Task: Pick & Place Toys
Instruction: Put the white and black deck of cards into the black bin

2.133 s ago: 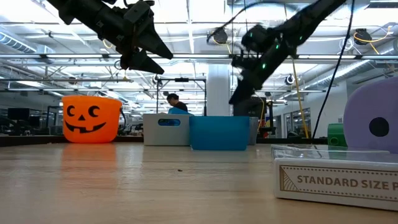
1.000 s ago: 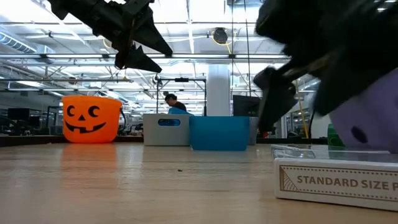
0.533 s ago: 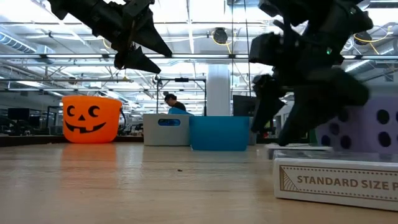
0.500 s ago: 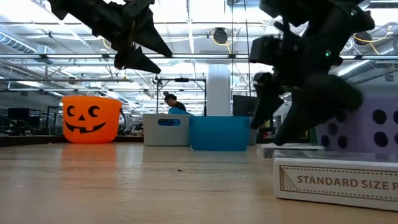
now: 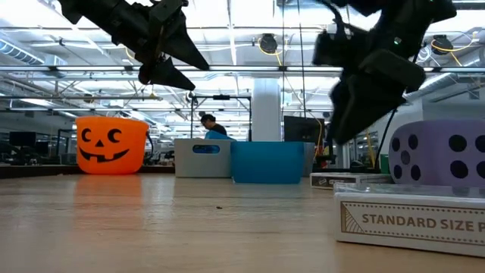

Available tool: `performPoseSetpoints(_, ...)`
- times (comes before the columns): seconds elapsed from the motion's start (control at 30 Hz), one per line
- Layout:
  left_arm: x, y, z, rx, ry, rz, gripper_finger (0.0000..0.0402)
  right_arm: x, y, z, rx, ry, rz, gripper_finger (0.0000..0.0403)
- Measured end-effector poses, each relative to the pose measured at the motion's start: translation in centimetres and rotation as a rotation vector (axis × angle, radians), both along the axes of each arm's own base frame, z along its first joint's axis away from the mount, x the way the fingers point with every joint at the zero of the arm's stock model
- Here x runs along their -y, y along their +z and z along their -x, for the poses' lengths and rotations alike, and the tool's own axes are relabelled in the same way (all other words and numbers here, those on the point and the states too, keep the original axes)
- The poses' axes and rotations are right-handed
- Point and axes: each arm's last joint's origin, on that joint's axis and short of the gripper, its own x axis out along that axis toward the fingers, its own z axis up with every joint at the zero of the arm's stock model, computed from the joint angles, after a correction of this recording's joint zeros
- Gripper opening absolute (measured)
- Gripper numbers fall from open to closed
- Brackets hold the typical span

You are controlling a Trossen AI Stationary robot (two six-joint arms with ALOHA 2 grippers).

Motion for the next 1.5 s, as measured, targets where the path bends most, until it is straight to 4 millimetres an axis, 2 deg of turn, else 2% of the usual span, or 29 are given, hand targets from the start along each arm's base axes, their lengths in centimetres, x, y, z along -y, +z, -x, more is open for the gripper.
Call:
performPoseSetpoints(0.17,0.0,0.0,0.0,-0.003,0.001,0.002,0.0365,1.2,-0.7,0.1,-0.068,-0.185,-0.169,0.0375)
performPoseSetpoints(0.4,0.0,0.0,0.0,-0.002,0.002,0.003,0.0365,2.7,-1.6,0.7,-0.105,-0.295,-0.163,0.0375)
performPoseSetpoints(0.5,0.0,0.0,0.0,-0.004,0.002,0.003,0.0365,3.1,-2.1,0.8,-0.114,-0.193,-0.105,0.0375)
performPoseSetpoints(0.8,0.0,0.0,0.0,-0.004,0.002,0.002,0.0365,2.4,-2.1,0.7,-0.182,0.348,0.179,0.0375)
performPoseSetpoints(0.87,0.0,0.0,0.0,-0.004,0.001,0.002,0.0365,2.3,-2.2,0.8,-0.194,0.419,0.191,0.0375)
performPoseSetpoints(1.03,0.0,0.0,0.0,-0.004,0.001,0.003,0.0365,1.9,-2.3,0.9,-0.182,0.415,0.046,0.0375)
performPoseSetpoints(1.17,0.0,0.0,0.0,-0.004,0.001,0.002,0.0365,2.1,-3.2,1.2,-0.174,0.443,0.054,0.0375)
performPoseSetpoints(1.5,0.0,0.0,0.0,-0.002,0.001,0.003,0.0365,4.5,-5.1,2.0,-0.138,0.413,0.030,0.0375)
